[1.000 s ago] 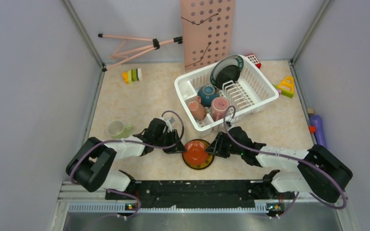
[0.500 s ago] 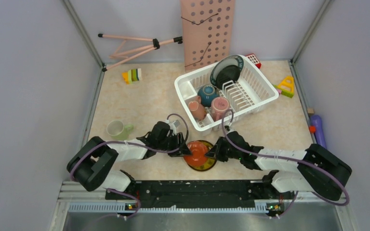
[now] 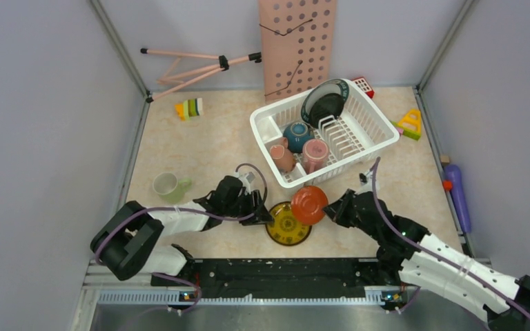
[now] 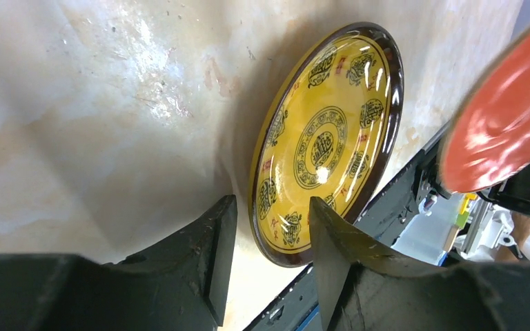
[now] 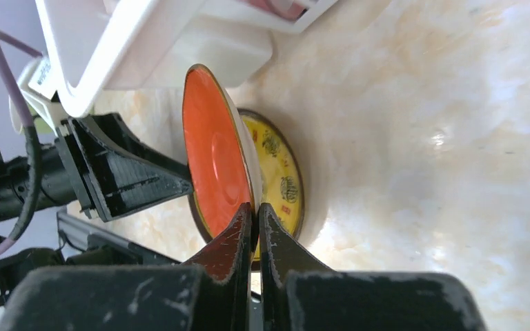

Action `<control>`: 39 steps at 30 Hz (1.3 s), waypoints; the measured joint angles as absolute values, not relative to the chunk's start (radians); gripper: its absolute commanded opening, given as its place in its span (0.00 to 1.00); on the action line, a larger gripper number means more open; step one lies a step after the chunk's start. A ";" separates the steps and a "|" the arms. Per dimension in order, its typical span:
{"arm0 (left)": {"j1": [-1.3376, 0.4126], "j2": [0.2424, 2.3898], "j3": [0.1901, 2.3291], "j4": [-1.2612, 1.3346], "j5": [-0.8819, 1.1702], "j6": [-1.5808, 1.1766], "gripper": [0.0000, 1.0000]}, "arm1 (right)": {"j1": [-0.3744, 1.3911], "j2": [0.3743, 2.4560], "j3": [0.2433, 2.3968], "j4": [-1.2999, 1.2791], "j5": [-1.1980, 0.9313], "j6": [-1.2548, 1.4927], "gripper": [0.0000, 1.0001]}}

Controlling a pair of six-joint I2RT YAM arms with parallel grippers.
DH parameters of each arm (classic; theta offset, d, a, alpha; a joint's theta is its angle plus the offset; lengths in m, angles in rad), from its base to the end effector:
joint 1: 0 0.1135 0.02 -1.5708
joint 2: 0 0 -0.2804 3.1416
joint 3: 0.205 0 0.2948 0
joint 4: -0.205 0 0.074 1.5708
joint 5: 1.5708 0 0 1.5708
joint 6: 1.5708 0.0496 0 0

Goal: Load the mixed dishes into the dish rack

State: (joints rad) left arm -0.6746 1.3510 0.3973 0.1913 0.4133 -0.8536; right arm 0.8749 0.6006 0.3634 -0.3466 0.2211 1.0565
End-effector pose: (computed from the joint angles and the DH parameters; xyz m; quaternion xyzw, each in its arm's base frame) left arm 0.1915 -0.1787 0.1040 -0.0001 0.9035 -0.4025 0.1474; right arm 0.1272 0.1353 0.1950 0.1314 0.8670 0.3320 0.3477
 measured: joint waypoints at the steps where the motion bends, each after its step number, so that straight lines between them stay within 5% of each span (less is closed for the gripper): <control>1: -0.675 1.352 0.397 0.191 0.410 -0.858 0.47 | 0.875 0.572 0.379 -0.390 0.245 1.048 0.00; 7: -0.701 1.413 0.445 0.184 0.381 -0.885 0.35 | 0.875 0.470 0.424 -0.581 0.357 1.016 0.00; 11: -0.723 1.476 0.466 0.214 0.363 -0.915 0.00 | 0.875 0.480 0.424 -0.639 0.374 1.002 0.00; 18: -0.744 1.449 0.449 0.225 0.295 -0.952 0.00 | 0.875 0.506 0.427 -0.710 0.396 0.984 0.00; 23: -0.786 1.298 0.467 -0.007 0.182 -0.886 0.00 | 0.875 0.504 0.468 -0.791 0.476 1.005 0.00; 39: -0.983 0.992 0.989 -0.715 -0.088 -0.654 0.00 | 0.875 0.467 0.505 -0.852 0.635 1.059 0.00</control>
State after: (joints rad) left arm -0.9829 0.9920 0.9894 -0.7151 -0.0875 -0.6540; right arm 0.8745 0.4675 0.5045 -0.8524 0.6346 1.0588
